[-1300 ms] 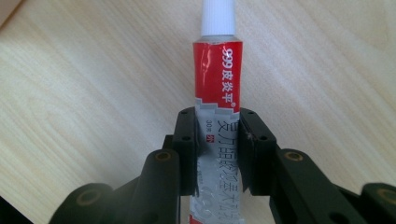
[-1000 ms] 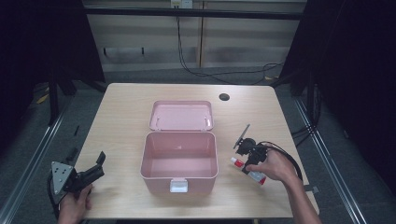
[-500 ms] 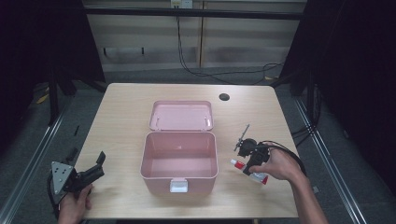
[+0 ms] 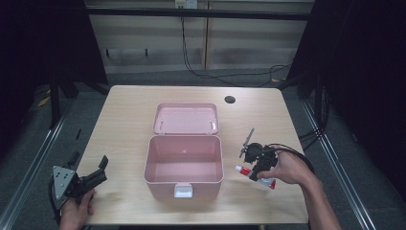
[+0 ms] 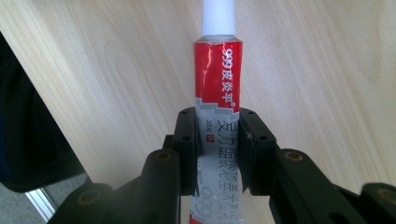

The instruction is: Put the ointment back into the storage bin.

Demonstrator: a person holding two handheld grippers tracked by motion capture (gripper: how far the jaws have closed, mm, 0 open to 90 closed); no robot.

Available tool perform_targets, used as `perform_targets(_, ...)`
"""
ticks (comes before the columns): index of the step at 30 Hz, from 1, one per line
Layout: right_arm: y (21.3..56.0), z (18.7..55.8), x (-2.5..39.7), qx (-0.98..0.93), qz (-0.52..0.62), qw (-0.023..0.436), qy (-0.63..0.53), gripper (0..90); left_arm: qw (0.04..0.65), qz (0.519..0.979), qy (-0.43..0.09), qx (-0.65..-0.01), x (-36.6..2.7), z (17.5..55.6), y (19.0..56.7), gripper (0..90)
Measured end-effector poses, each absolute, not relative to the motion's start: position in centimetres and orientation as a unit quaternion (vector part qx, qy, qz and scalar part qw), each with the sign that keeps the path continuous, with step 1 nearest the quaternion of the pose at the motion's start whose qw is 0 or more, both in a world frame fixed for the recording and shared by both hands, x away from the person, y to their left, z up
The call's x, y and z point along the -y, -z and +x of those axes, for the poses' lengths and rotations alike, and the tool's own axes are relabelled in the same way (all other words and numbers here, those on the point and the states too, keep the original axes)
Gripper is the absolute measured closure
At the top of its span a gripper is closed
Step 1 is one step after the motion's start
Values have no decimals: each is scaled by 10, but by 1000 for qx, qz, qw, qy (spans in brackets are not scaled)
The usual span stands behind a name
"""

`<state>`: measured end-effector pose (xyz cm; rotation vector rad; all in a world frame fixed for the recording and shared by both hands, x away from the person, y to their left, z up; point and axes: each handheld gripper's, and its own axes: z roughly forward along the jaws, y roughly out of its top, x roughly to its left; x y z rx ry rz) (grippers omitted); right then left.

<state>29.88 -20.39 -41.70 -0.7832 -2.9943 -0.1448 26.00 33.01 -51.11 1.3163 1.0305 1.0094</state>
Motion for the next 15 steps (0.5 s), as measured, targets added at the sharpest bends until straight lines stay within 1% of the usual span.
perform_targets(6,410,295,201,971,-235,28,33,713,561,558,-428,-437,-330,260,511,34)
perform_targets(15,391,296,199,973,-227,18,41,712,561,559,-428,-436,-330,260,511,34)
